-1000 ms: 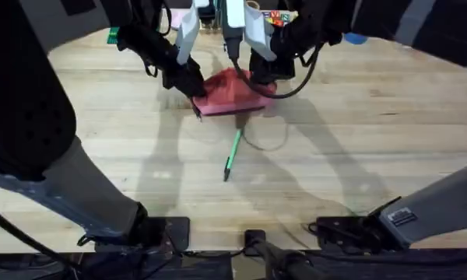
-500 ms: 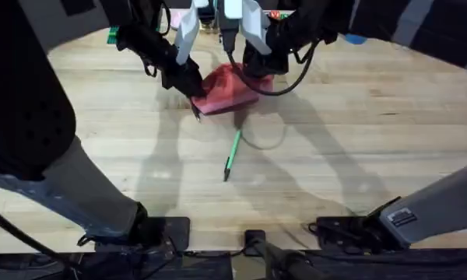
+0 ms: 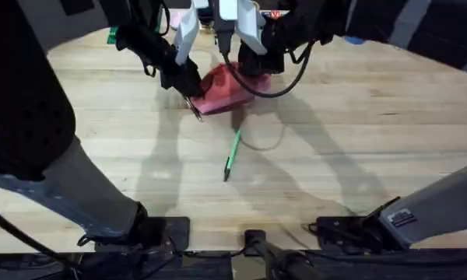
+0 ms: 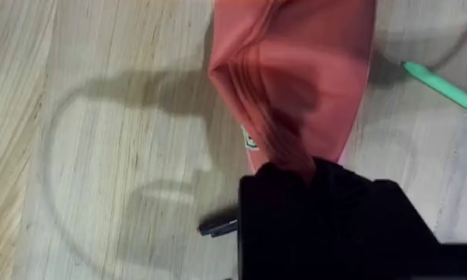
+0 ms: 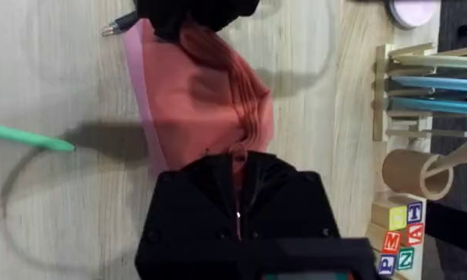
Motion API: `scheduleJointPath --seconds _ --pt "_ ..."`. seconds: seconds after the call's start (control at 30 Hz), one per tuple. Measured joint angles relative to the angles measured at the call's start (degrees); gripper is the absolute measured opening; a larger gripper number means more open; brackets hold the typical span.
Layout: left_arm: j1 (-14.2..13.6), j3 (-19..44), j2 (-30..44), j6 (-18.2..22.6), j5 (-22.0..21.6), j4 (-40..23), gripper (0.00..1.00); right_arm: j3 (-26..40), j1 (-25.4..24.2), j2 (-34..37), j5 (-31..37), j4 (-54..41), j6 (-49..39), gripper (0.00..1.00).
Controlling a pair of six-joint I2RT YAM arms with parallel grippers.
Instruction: Unzip the bag, pick up the pens from the table one at a time and place them inside, then zip the bag closed.
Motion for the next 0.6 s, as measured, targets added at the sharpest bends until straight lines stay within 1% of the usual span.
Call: scheduleJointPath --seconds 0.6 --pt "0.02 0.0 -0.02 -0.02 -0.39 0.05 0.043 0.02 0.0 0.0 -2.68 2.11 0.0 0.032"
